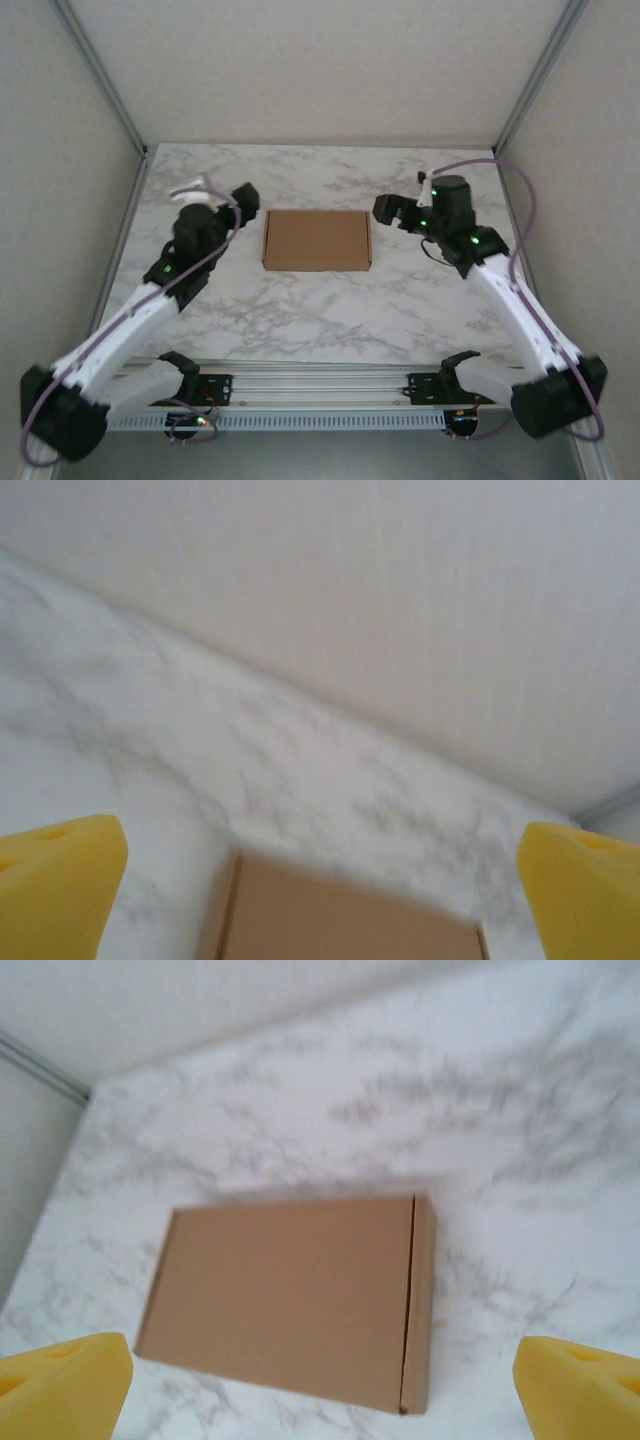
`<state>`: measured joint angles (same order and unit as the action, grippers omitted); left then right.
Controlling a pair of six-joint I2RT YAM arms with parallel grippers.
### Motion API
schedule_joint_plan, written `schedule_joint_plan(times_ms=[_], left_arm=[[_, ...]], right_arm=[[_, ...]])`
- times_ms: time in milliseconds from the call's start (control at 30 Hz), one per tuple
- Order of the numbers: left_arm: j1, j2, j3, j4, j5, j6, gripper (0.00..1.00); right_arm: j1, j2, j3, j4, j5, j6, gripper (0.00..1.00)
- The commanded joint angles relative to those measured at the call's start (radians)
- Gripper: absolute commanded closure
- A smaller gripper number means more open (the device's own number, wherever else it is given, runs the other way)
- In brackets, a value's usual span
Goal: Fold the paper box
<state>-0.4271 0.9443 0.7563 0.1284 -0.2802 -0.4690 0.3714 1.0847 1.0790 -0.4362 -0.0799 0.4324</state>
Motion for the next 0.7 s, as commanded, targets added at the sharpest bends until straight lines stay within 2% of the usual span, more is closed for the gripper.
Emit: schedule_joint_plan(times_ms=[0,67,133,167,233,300,367,500,567,667], left_arm=[[0.026,-0.096,-0.193,0.203,-0.281,0.225,0.00],[0.068,-0.106,-0.314,0.377,-0.262,0.388,0.00],[0.158,-0.066,-0.403,0.488,-0.130,0.483,0.00],[0.206,-0.044,-0.430,0.517,-0.072,0.474,0.00],[0.316,0.017,-0.480,0.577,-0.008,0.355,0.00],[0.385,0.112,-0.505,0.639,0.052,0.353,0.00],[0.408,0.229,-0.496,0.668,0.053,0.376,0.00],[0.436,0.368,-0.523,0.876,0.056,0.388,0.00],[0.437,0.424,-0.561,1.069,0.065,0.405,0.00],[0.442,0.563,-0.604,1.268,0.075,0.392,0.01]], right_arm=[[0.008,-0.095,-0.062,0.060,0.186,-0.071,0.01],[0.006,-0.144,-0.135,0.163,0.245,-0.126,0.01],[0.008,-0.165,-0.270,0.395,0.218,-0.275,0.01],[0.009,-0.157,-0.323,0.451,0.186,-0.348,0.01],[0.010,-0.135,-0.381,0.489,0.143,-0.462,0.01],[0.010,-0.111,-0.439,0.552,0.205,-0.469,0.01],[0.003,-0.091,-0.512,0.658,0.247,-0.484,0.01],[-0.032,0.015,-0.619,0.831,0.310,-0.547,0.01],[-0.074,0.085,-0.657,0.920,0.330,-0.511,0.01],[-0.141,0.179,-0.734,1.095,0.294,-0.494,0.01]])
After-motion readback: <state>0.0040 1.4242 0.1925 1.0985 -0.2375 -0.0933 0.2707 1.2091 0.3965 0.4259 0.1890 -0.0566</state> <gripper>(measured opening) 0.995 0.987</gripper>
